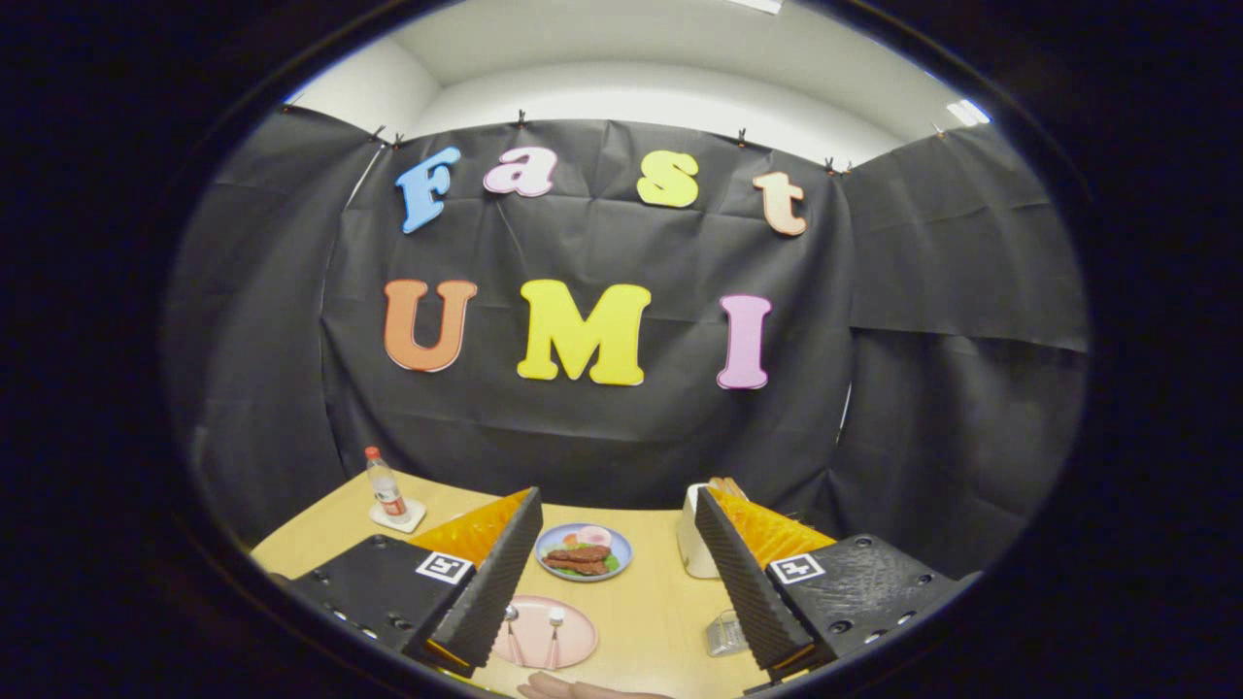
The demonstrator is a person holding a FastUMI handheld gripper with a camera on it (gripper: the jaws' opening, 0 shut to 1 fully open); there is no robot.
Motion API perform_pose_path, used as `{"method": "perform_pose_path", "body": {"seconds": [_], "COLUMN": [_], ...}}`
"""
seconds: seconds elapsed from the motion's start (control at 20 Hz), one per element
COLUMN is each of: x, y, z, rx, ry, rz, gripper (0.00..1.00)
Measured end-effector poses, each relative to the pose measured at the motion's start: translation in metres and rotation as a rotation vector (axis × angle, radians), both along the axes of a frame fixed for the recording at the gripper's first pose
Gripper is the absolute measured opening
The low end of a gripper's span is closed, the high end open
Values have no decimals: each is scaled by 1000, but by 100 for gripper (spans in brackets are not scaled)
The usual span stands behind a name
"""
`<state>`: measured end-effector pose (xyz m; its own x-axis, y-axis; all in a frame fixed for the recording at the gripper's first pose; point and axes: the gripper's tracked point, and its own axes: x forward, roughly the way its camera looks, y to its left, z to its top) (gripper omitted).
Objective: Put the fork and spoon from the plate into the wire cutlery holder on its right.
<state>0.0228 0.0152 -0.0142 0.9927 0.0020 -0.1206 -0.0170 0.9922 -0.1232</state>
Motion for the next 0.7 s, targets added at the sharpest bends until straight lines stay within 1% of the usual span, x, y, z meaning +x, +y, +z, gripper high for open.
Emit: {"method": "perform_pose_path", "body": {"seconds": [0.1,0.2,0.4,0.7], "x": [9,20,38,58], "y": [1,1,11,25], "z": [-12,-36,-114,-225], "rx": [0,-6,-13,-43], "ry": [21,58,209,429], "rz": [14,22,47,56], "gripper": [95,95,95,95]}}
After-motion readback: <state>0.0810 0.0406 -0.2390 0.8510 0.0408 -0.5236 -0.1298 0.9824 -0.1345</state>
